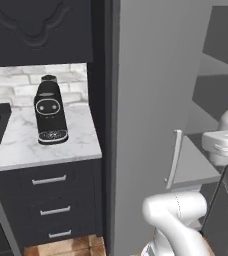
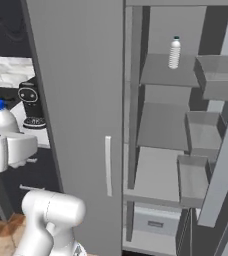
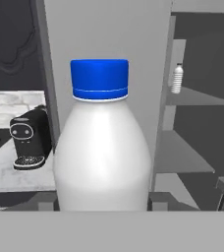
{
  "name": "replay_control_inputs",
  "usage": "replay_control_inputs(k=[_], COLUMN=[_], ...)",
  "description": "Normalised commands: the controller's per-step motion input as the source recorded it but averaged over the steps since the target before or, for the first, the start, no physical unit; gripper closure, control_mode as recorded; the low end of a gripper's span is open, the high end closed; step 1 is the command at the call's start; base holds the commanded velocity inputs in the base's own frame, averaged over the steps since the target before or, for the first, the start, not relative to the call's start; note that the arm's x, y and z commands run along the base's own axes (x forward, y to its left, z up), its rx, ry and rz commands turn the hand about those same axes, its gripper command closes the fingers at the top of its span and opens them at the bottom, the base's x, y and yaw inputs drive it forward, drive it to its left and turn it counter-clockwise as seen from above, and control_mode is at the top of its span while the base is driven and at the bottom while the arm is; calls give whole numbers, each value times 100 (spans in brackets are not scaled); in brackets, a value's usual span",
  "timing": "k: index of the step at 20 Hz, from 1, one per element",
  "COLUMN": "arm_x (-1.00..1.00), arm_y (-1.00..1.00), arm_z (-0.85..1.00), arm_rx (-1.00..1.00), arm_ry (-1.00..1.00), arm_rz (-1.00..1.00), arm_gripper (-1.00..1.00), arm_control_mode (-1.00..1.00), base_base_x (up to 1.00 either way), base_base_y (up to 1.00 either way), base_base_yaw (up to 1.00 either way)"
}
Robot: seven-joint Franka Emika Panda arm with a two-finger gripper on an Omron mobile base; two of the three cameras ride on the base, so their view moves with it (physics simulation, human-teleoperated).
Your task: Take the bottled waters from the counter and place them in the freezer to freeze. Close the freezer door after placing the bottles.
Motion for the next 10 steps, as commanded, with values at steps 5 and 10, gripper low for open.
replay_control_inputs(k=[5, 10], arm_x=[0, 0], arm_y=[0, 0], arm_z=[0, 0], arm_rx=[0, 0], arm_ry=[0, 0], arm_rz=[0, 0], arm_gripper=[100, 100], arm_control_mode=[100, 100], base_base_x=[1, 13], base_base_y=[-49, -41], base_base_yaw=[0, 0])
